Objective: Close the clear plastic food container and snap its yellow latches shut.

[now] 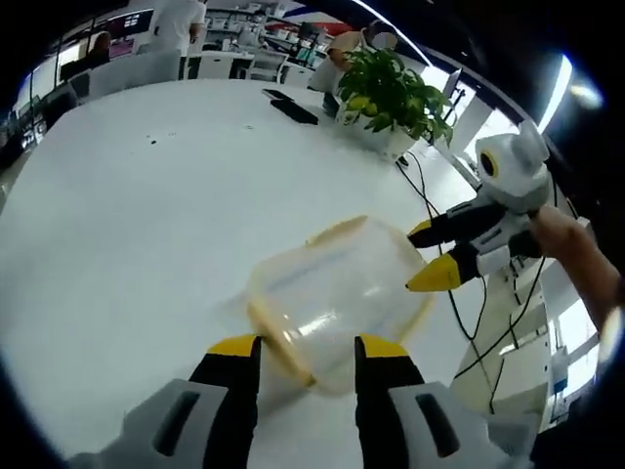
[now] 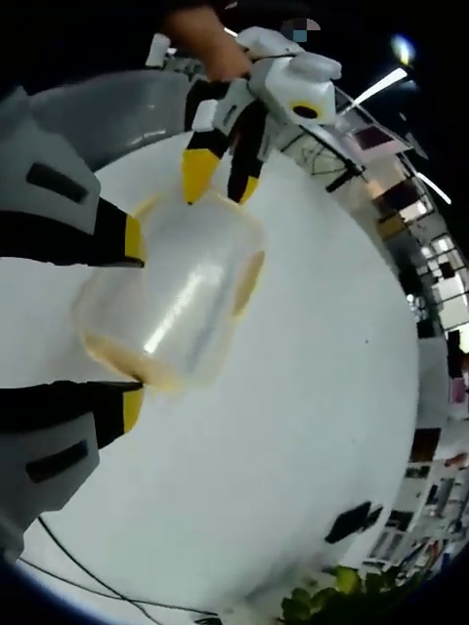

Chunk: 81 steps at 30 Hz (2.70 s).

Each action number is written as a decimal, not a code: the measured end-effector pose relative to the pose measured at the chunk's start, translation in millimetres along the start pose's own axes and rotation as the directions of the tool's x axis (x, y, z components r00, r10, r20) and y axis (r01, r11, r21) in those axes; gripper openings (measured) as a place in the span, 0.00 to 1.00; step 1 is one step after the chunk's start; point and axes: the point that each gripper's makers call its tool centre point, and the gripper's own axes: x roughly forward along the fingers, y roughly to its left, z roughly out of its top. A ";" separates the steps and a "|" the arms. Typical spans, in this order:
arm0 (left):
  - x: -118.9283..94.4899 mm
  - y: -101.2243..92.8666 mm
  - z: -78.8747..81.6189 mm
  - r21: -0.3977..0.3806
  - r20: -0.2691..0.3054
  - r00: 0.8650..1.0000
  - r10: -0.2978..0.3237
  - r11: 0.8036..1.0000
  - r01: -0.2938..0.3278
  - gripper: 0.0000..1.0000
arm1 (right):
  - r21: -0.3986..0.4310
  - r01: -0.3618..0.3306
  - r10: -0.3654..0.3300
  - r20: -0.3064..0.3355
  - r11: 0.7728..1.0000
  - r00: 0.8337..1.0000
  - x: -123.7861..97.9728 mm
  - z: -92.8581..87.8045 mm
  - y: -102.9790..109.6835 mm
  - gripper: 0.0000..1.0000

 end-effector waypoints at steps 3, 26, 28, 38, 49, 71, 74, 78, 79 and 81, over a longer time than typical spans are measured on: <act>0.9 -0.3 -0.2 -0.002 0.000 1.000 -0.001 1.000 0.001 0.32 | 0.028 -0.009 0.009 -0.011 1.000 1.000 2.7 -2.8 0.5 0.41; 11.2 -8.8 -1.9 -0.129 -0.005 1.000 -0.021 0.991 0.020 0.32 | 0.051 0.017 -0.016 -0.033 0.999 0.999 4.0 2.5 -1.9 0.42; 10.1 -9.1 -2.1 -0.126 -0.008 1.000 -0.021 0.992 0.020 0.32 | 0.051 0.020 -0.018 -0.034 0.999 0.999 3.4 1.7 -0.8 0.42; -0.7 -0.9 -7.0 -0.115 -0.017 1.000 -0.014 0.993 0.012 0.32 | 0.052 0.032 -0.030 -0.032 0.998 0.999 5.6 0.5 10.6 0.42; -17.7 19.4 -17.2 -0.136 -0.013 1.000 0.001 0.991 -0.002 0.33 | 0.069 0.037 -0.038 0.004 0.997 0.999 15.6 2.7 34.5 0.43; -45.1 50.1 -35.2 -0.164 -0.032 0.999 0.003 0.986 -0.008 0.34 | 0.110 0.041 -0.044 0.032 0.993 0.999 37.2 11.7 70.6 0.44; -49.9 54.6 -37.9 -0.170 -0.033 0.999 0.005 0.985 -0.011 0.34 | 0.119 0.042 -0.047 0.033 0.992 0.998 40.2 14.0 76.3 0.44; -56.7 61.3 -41.8 -0.175 -0.036 0.999 0.007 0.985 -0.013 0.34 | 0.130 0.047 -0.052 0.035 0.990 0.998 44.0 16.6 84.3 0.44; -57.7 62.9 -42.3 -0.176 -0.038 0.999 0.007 0.984 -0.013 0.34 | 0.131 0.046 -0.051 0.034 0.990 0.998 44.8 16.9 87.5 0.44; -60.8 67.0 -44.0 -0.178 -0.043 0.999 0.006 0.984 -0.014 0.34 | 0.132 0.045 -0.049 0.033 0.990 0.998 46.5 18.0 93.2 0.44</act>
